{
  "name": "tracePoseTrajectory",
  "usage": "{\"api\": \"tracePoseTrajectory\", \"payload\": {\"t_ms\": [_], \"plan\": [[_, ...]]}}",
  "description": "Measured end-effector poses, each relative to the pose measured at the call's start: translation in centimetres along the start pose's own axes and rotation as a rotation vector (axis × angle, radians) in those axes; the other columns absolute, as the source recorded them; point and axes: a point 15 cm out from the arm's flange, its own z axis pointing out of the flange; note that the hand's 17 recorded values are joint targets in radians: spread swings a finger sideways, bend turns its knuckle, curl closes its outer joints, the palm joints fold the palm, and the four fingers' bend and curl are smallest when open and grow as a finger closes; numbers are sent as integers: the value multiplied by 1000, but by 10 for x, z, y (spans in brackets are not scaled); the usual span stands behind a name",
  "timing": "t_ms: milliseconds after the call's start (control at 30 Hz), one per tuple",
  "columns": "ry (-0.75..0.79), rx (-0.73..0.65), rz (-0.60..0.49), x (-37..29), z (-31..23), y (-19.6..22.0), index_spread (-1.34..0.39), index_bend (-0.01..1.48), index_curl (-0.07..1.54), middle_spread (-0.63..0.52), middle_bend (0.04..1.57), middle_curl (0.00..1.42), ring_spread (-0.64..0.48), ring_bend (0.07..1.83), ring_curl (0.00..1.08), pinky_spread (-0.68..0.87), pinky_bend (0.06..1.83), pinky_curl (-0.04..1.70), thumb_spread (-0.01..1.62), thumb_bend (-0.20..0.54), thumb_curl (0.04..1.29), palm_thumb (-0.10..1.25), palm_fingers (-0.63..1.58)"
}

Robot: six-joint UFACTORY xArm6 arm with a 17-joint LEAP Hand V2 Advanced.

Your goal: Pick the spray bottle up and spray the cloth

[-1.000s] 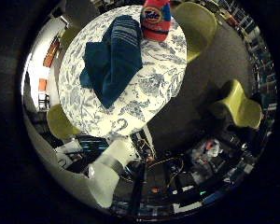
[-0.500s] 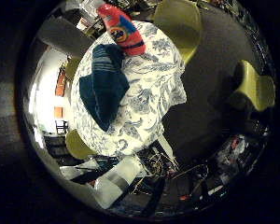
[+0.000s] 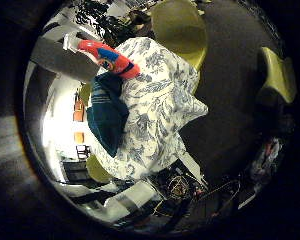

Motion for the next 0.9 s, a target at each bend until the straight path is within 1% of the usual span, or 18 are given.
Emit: {"api": "tracePoseTrajectory", "payload": {"t_ms": [200, 367, 500, 600, 900], "plan": [[-50, 32, -11, 12, 0, -7, -205, 138, 233, 195, 257, 337, 235, 334, 253, 348, 443, 290, 935, -29, 309, 518, -16], [-136, 152, -44, 12, 4, -32, -184, 141, 232, 193, 281, 339, 233, 335, 256, 347, 426, 296, 945, -22, 317, 564, 12], [-182, 194, -34, 20, 8, -40, -174, 144, 234, 191, 287, 337, 222, 344, 260, 347, 421, 301, 947, -26, 319, 584, 26], [-209, 207, -36, 18, 15, -49, -168, 144, 236, 189, 287, 334, 219, 347, 263, 349, 419, 305, 952, -27, 318, 588, 28], [-264, 179, -34, 10, 46, -65, -159, 143, 241, 194, 287, 330, 220, 349, 266, 351, 415, 310, 951, -26, 323, 599, 32]]}}
